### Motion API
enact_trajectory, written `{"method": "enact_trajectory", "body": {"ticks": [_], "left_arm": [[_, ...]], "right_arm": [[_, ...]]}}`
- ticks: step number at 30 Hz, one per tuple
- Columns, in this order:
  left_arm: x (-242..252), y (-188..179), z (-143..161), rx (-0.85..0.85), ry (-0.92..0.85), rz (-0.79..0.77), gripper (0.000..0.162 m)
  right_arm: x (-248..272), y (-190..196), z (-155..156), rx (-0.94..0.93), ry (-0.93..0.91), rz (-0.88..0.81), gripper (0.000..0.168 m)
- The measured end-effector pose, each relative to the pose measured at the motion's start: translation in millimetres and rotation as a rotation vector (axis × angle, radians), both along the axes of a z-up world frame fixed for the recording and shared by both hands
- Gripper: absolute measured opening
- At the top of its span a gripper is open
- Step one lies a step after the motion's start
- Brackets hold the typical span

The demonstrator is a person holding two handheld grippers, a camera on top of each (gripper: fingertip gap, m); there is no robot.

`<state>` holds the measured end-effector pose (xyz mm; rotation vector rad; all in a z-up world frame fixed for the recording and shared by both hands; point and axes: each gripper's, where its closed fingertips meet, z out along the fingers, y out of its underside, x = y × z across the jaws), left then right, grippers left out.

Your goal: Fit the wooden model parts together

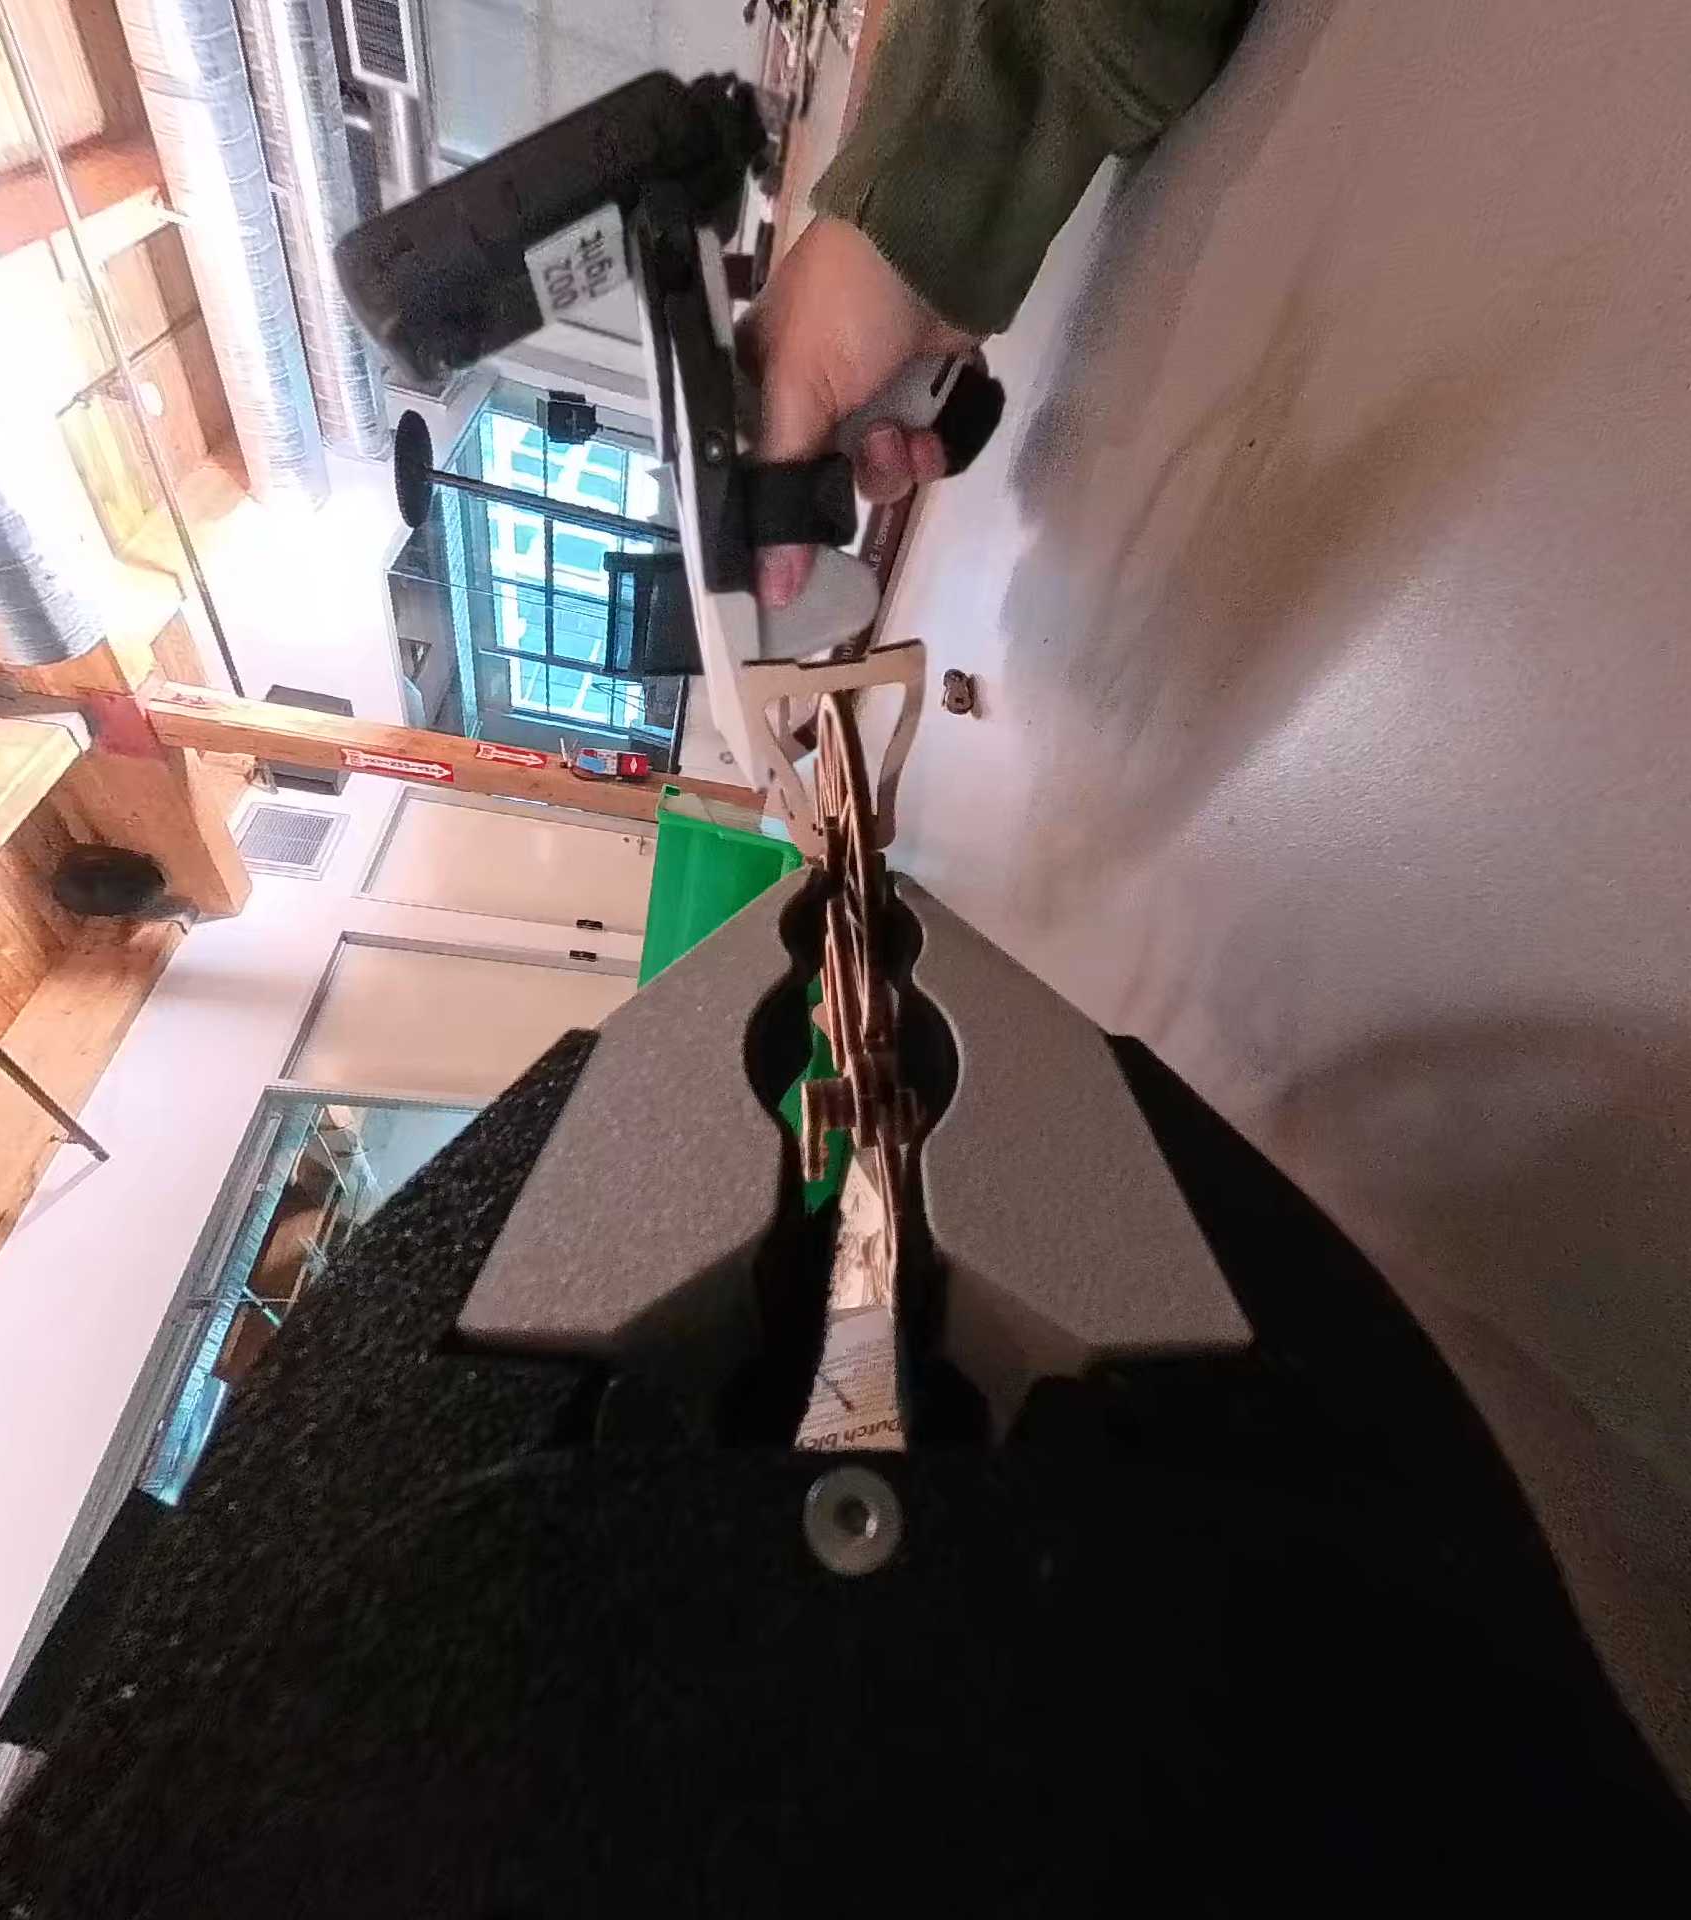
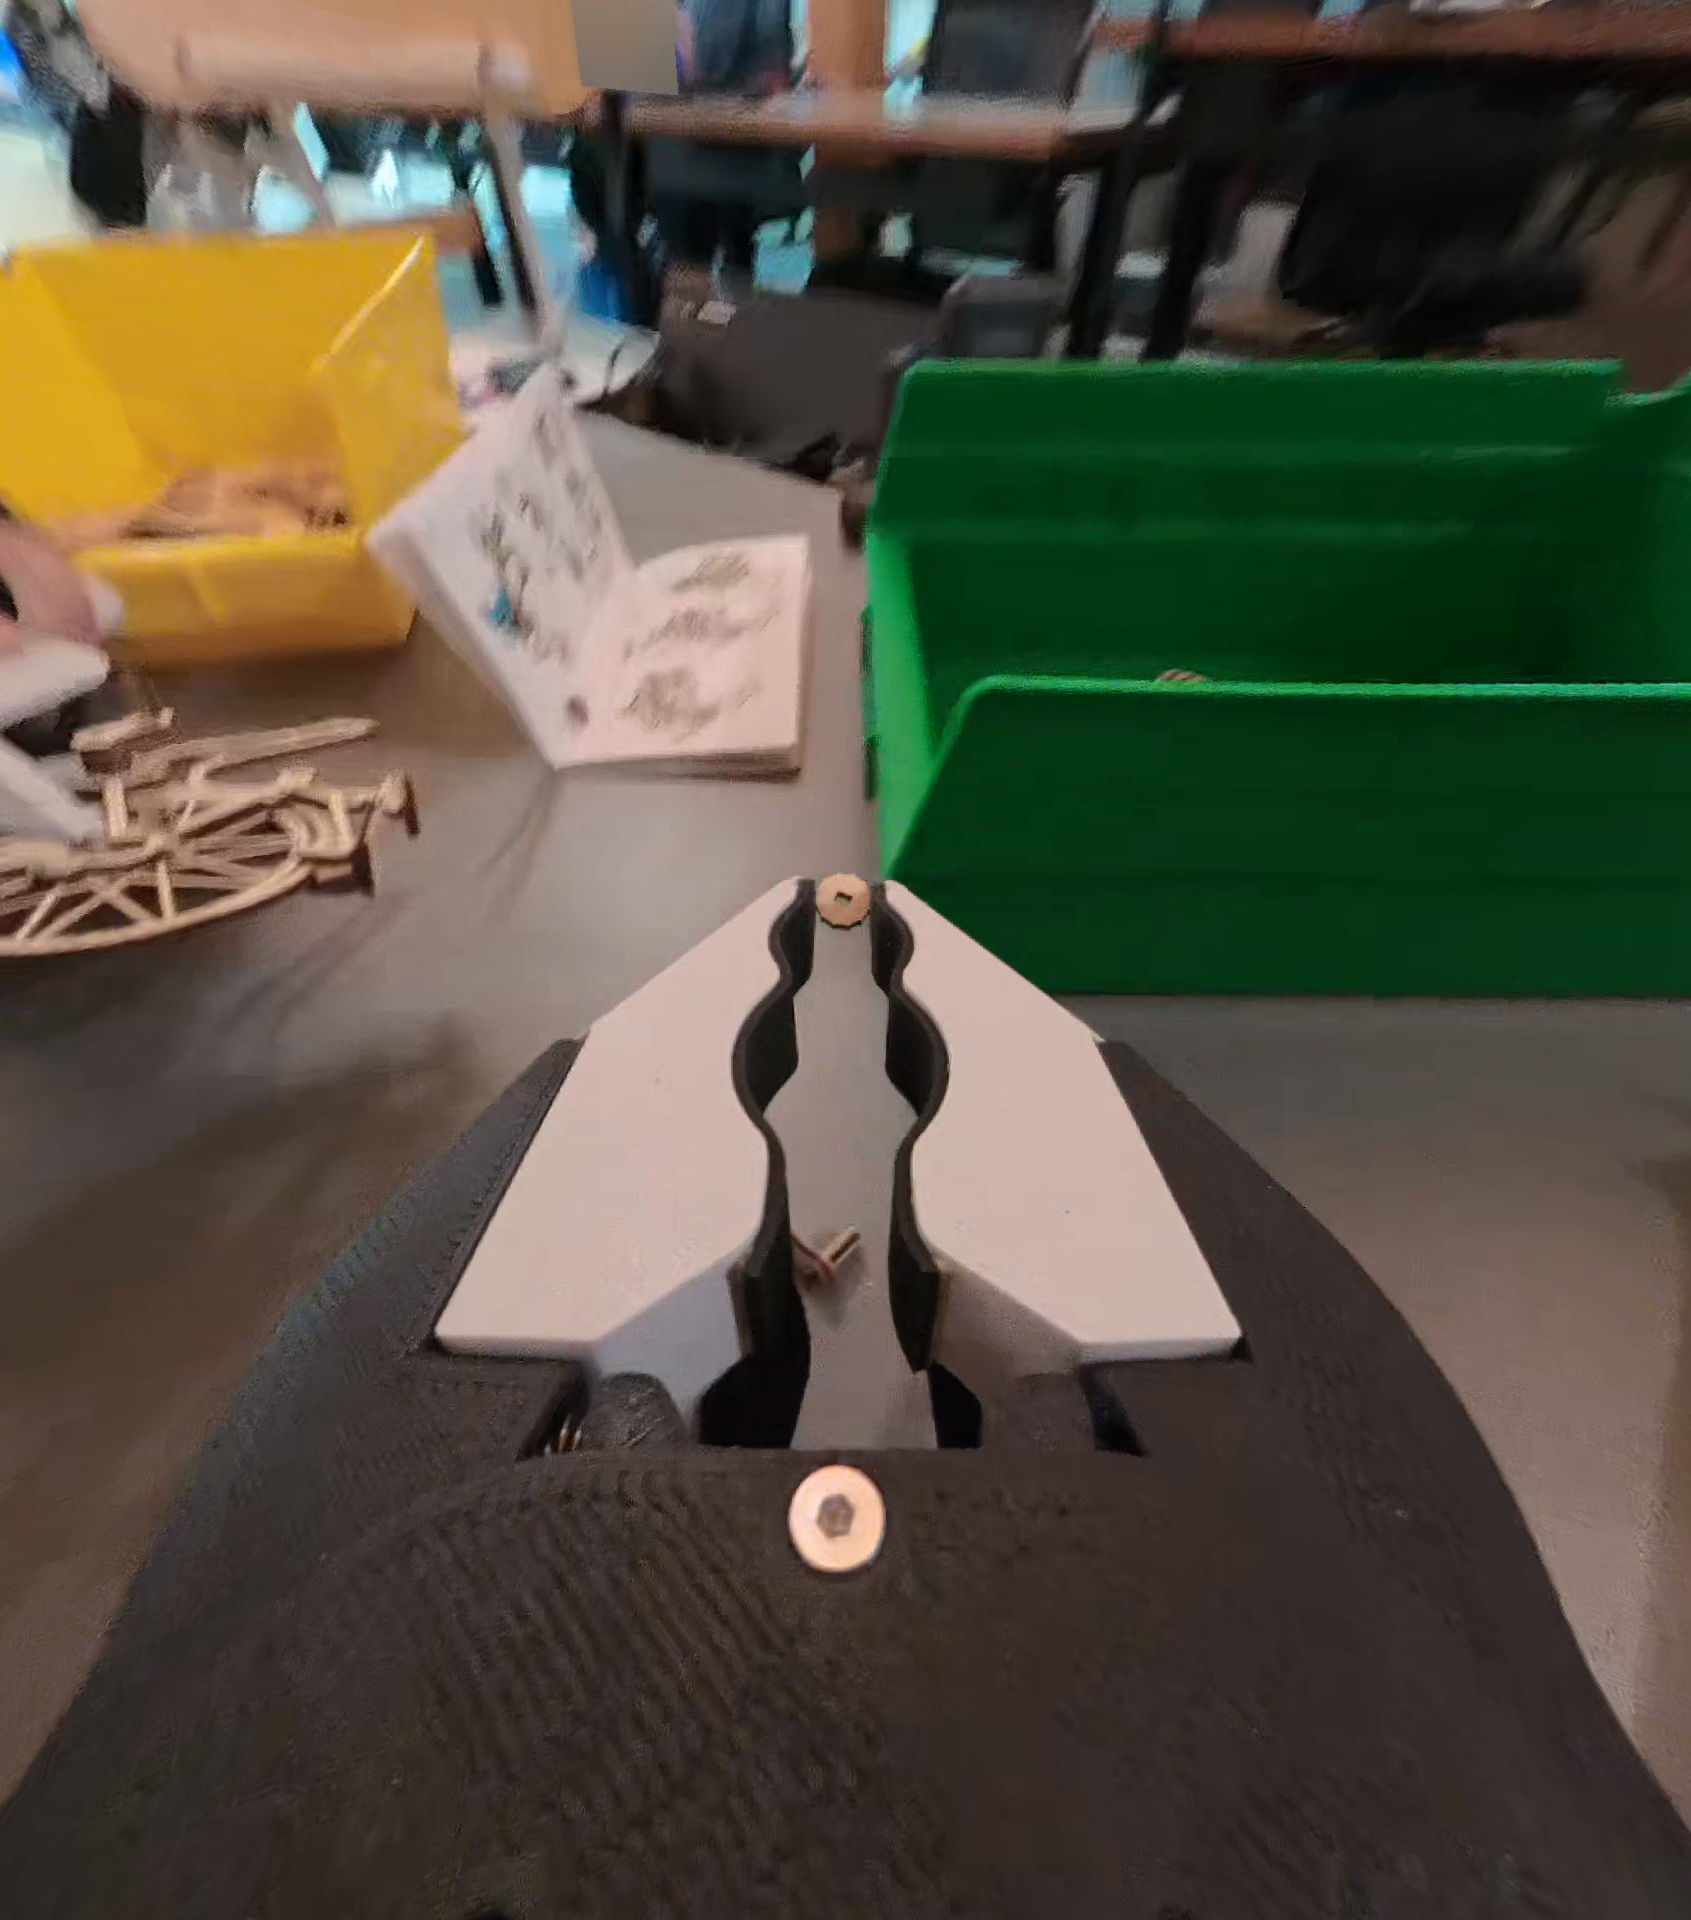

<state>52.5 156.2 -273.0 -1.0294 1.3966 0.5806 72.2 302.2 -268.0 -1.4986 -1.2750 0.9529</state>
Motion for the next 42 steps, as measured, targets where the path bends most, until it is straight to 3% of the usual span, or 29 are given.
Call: {"method": "enact_trajectory", "body": {"ticks": [7,10,14,19,25,29,35,42], "left_arm": [[2.0,-0.5,-8.0,-0.03,0.03,-0.012,0.007],[1.9,0.1,-10.9,-0.042,0.039,-0.011,0.007],[2.0,0.3,-13.6,-0.054,0.046,-0.013,0.007],[1.8,0.4,-16.4,-0.068,0.052,-0.015,0.007],[1.7,0.4,-17.4,-0.071,0.054,-0.018,0.007],[1.4,0.3,-18.2,-0.074,0.055,-0.02,0.007],[0.5,1.2,-19.0,-0.08,0.049,-0.022,0.007],[-0.1,-1.7,-16.2,-0.067,0.043,-0.017,0.007]], "right_arm": [[-12.5,-69.7,-39.1,0.118,-0.255,0.387,0.009],[-9.8,-79.9,-64.9,0.148,-0.4,0.443,0.013],[-10.5,-79.5,-65.4,0.055,-0.394,0.438,0.029],[-16.8,-70.3,-32.6,0.105,-0.208,0.376,0.033],[3.1,-9.7,46.1,0.31,0.203,-0.033,0.024],[34.1,6.3,84.3,0.272,0.462,-0.15,0.019],[39.2,15.4,82.0,0.271,0.469,-0.193,0.017],[26.3,0.7,73.4,0.429,0.379,-0.161,0.011]]}}
